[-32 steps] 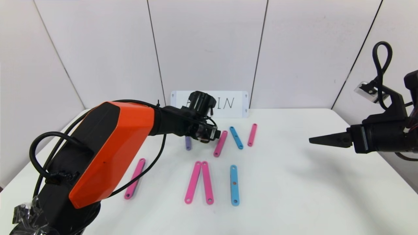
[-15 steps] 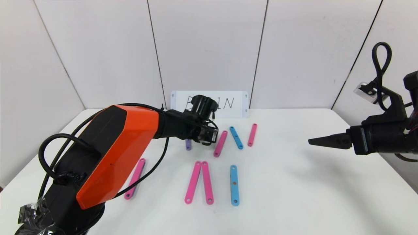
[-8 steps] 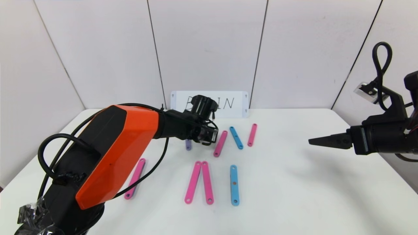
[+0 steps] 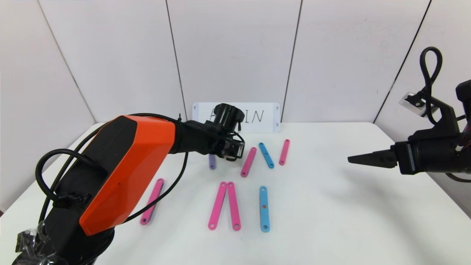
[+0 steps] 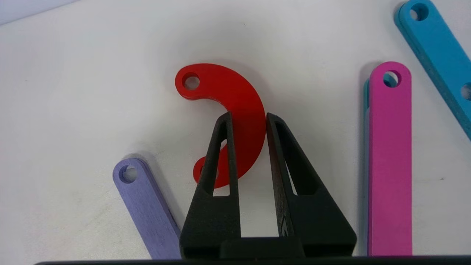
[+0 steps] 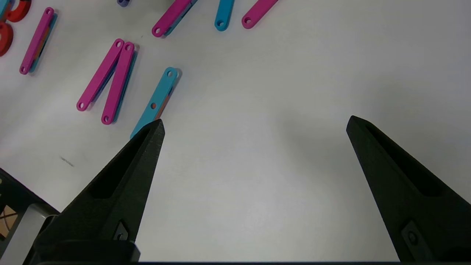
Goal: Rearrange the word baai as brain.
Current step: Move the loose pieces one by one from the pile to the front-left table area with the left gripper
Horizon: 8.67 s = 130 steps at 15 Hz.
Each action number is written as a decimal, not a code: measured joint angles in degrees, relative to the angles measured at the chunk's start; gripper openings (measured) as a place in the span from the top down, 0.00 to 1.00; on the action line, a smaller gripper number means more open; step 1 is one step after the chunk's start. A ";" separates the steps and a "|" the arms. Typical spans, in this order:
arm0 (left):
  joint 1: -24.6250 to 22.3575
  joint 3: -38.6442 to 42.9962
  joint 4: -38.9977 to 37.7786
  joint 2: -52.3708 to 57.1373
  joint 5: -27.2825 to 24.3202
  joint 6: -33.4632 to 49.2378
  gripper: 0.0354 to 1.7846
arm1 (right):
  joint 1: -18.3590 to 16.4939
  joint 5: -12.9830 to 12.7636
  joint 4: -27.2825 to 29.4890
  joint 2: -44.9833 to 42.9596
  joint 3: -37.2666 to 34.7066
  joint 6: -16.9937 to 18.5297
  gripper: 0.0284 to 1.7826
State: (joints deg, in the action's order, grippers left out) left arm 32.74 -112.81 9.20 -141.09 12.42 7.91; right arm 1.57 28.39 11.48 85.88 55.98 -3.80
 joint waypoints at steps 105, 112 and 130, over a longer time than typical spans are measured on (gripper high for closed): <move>-2.51 18.21 13.09 16.09 7.69 23.43 0.86 | 1.06 -0.11 -0.02 0.91 -0.35 -0.02 0.03; -2.07 28.37 13.91 25.38 10.95 33.40 0.86 | 1.29 -0.11 0.00 0.96 -0.44 -0.02 0.03; 3.02 54.10 8.96 34.49 13.92 46.43 0.86 | 1.65 -0.20 -0.02 1.02 -0.63 -0.02 0.03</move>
State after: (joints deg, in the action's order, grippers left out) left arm 35.77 -58.71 18.16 -106.61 26.34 54.35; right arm 3.22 28.20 11.46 86.91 55.35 -3.83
